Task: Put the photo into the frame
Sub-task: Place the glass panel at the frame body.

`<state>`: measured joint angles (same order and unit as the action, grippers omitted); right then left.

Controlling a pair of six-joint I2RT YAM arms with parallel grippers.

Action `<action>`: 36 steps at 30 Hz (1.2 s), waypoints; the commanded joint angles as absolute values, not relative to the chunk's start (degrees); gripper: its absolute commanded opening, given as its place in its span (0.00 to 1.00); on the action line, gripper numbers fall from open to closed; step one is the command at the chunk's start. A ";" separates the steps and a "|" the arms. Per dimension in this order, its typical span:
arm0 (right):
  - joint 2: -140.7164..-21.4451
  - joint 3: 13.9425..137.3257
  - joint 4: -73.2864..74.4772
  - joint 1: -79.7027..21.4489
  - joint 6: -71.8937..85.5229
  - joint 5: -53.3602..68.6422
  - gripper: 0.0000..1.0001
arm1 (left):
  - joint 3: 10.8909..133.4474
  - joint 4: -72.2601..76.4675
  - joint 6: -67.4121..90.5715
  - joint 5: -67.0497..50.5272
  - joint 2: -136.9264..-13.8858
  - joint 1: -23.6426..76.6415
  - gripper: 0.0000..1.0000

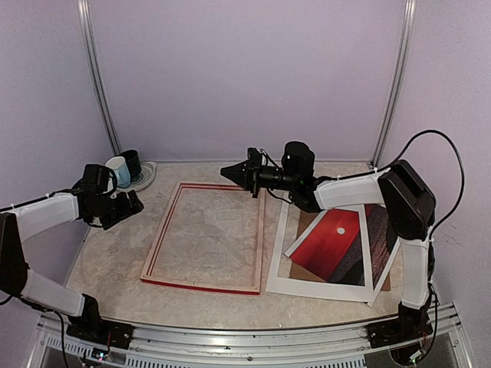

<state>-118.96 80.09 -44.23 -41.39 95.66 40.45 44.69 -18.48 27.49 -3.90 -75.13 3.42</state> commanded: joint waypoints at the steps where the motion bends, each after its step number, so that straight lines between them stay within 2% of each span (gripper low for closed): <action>1: -120.80 81.35 -47.03 -42.51 96.08 39.20 0.00 | 43.43 -17.74 28.98 -1.60 -72.01 2.15 0.99; 9: -125.04 78.14 -50.09 -42.76 97.00 37.39 0.00 | 42.65 -18.45 30.31 1.66 -69.20 0.53 0.99; 24: -129.92 79.28 -34.45 -40.50 81.09 37.25 0.00 | 41.87 -18.14 30.06 -1.54 -69.98 0.43 0.99; 36: -130.20 81.71 -28.09 -39.60 75.76 37.49 0.00 | 41.58 -17.71 29.88 -3.14 -70.48 0.50 0.99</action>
